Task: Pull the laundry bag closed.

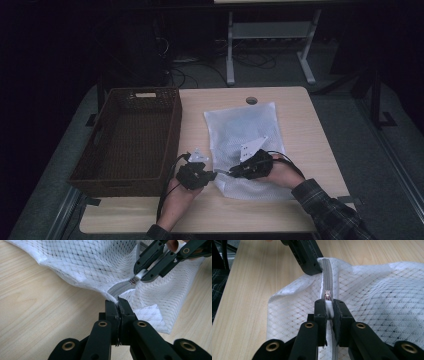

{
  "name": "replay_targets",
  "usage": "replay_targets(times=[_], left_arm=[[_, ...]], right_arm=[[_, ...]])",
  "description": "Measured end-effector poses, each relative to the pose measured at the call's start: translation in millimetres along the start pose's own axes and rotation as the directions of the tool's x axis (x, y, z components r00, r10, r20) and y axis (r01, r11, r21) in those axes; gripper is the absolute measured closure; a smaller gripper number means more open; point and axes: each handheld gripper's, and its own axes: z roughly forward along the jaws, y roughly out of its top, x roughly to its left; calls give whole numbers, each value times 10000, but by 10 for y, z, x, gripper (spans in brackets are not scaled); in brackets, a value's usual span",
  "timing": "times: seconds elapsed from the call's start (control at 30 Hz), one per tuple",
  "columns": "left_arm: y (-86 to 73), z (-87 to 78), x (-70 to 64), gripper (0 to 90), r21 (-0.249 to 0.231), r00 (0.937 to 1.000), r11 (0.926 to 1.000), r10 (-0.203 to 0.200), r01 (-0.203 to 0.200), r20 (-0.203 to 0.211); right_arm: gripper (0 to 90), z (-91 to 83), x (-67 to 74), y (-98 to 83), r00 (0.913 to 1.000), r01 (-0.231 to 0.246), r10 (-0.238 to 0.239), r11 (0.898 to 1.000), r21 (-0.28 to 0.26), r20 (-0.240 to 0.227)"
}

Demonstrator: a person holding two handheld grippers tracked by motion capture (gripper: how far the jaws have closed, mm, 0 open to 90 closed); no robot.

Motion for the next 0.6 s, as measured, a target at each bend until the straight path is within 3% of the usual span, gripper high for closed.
replay_targets(times=[0.6], left_arm=[[-8,-15,5,885,33,9999,9999,-130,130,-54]], right_arm=[[814,-41,-16,-52,10000,-86,86,10000,-36,-23]])
